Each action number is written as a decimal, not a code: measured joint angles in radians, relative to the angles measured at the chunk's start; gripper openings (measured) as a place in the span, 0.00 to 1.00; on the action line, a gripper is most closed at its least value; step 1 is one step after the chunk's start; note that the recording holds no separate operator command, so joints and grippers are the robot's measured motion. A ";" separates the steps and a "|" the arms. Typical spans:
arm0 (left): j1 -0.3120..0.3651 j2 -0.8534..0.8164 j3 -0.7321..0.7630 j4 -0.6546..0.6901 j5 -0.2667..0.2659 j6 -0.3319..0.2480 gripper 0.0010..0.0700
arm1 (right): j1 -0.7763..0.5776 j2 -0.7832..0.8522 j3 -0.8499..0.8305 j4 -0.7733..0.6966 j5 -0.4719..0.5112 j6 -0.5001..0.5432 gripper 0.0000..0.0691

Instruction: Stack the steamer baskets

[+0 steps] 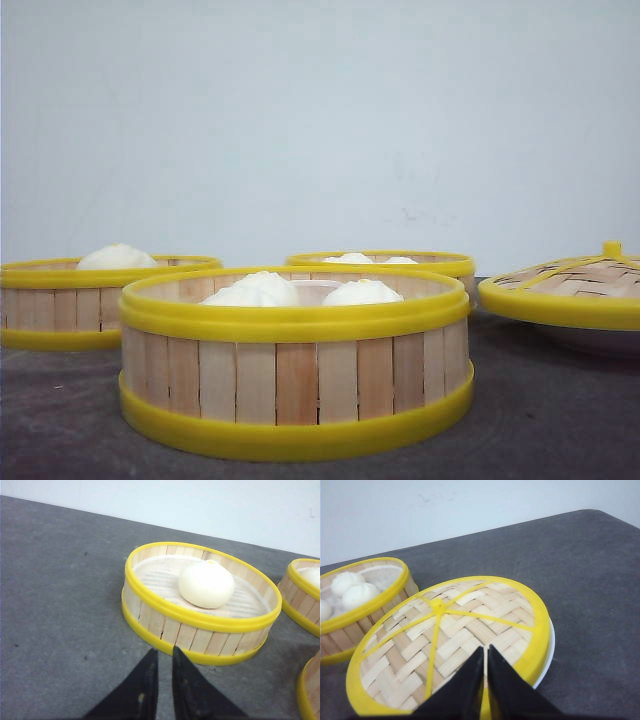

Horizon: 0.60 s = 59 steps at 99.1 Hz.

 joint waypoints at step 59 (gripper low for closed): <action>0.000 0.005 0.005 0.032 -0.001 -0.061 0.02 | 0.000 0.005 0.026 -0.010 0.000 0.073 0.01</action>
